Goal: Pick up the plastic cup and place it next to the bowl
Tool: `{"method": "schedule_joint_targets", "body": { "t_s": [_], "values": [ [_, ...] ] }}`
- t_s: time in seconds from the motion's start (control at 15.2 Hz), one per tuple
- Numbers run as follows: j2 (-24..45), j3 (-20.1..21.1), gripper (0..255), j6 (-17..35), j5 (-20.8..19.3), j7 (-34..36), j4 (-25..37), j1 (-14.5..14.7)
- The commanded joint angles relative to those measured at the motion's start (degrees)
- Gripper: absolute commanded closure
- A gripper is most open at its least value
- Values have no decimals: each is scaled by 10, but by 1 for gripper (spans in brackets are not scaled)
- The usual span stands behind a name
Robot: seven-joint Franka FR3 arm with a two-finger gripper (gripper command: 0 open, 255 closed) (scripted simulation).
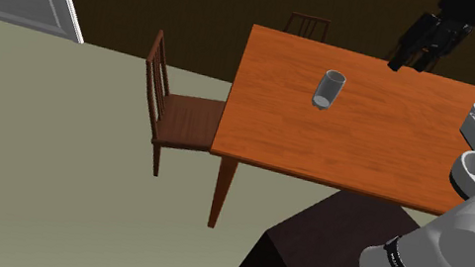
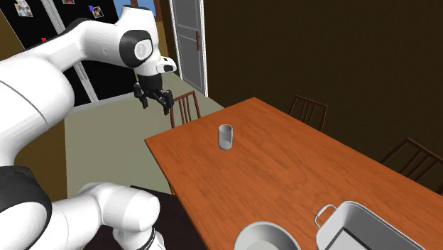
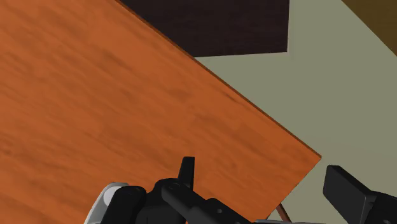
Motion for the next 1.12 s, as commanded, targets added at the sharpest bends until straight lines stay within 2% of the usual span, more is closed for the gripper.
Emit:
{"method": "schedule_joint_targets", "body": {
  "t_s": [0.0, 0.53, 1.06],
  "values": [
    [0, 0, 0, 0, 0, 0, 0, 0],
    [118, -35, 0, 116, -28, -46, -10, -15],
    [264, -69, 0, 216, -41, -88, 26, -27]
  ]
}}
